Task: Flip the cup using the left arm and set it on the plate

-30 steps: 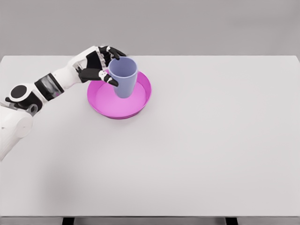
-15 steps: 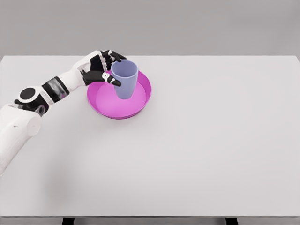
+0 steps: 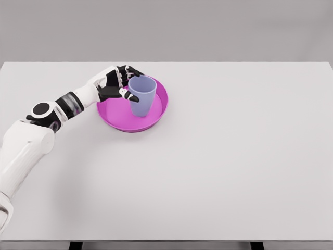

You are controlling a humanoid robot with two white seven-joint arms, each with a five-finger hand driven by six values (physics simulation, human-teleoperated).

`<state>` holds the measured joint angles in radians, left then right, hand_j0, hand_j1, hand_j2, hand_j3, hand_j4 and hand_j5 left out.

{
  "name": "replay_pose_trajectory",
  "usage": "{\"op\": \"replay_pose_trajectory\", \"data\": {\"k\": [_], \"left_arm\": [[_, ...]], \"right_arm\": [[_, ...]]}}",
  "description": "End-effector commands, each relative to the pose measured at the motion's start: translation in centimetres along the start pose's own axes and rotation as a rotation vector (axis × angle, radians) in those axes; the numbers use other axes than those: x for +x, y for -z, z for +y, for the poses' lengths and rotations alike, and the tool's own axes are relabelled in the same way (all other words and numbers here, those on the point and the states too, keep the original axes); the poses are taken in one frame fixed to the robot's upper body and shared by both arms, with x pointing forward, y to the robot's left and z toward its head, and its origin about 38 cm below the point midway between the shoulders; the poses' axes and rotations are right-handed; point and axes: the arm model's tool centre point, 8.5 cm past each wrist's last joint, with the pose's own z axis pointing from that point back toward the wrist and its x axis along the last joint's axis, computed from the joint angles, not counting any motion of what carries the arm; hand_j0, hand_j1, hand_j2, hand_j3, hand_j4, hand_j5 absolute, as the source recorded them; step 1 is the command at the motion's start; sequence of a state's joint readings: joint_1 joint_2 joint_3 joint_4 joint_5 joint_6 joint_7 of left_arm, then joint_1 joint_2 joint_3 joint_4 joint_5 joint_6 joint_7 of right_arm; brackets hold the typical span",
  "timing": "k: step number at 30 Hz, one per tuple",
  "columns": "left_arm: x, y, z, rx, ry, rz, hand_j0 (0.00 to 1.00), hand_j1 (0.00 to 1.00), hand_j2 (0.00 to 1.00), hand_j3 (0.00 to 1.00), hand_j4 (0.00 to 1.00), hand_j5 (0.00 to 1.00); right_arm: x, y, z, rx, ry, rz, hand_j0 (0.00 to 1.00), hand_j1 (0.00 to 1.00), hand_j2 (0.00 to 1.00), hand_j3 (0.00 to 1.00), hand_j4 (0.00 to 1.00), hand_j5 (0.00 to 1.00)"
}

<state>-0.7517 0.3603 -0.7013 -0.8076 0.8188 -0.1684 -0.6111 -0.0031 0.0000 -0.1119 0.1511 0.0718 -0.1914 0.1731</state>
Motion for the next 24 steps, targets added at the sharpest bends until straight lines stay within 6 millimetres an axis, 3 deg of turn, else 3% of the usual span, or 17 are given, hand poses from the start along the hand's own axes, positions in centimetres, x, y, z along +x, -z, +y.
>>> {"op": "replay_pose_trajectory", "data": {"k": [1,4,13,24], "left_arm": [[0.2,0.1,0.0,0.001,-0.001,-0.006,0.61,0.61,0.61,0.61,0.61,0.61],[0.2,0.0,0.0,0.001,0.001,-0.007,0.78,0.78,0.78,0.78,0.78,0.78],[0.3,-0.3,0.3,0.004,0.006,-0.003,0.99,0.99,0.99,0.99,0.99,0.99],[0.6,-2.2,1.7,0.029,0.032,0.006,1.00,1.00,1.00,1.00,1.00,1.00]], "right_arm": [[0.0,0.0,0.0,0.000,0.000,-0.001,1.00,1.00,1.00,1.00,1.00,1.00],[0.0,0.0,0.0,0.000,0.000,0.000,1.00,1.00,1.00,1.00,1.00,1.00],[0.0,0.0,0.0,0.000,0.000,0.000,1.00,1.00,1.00,1.00,1.00,1.00],[0.0,0.0,0.0,0.000,0.000,0.000,1.00,1.00,1.00,1.00,1.00,1.00]]}}
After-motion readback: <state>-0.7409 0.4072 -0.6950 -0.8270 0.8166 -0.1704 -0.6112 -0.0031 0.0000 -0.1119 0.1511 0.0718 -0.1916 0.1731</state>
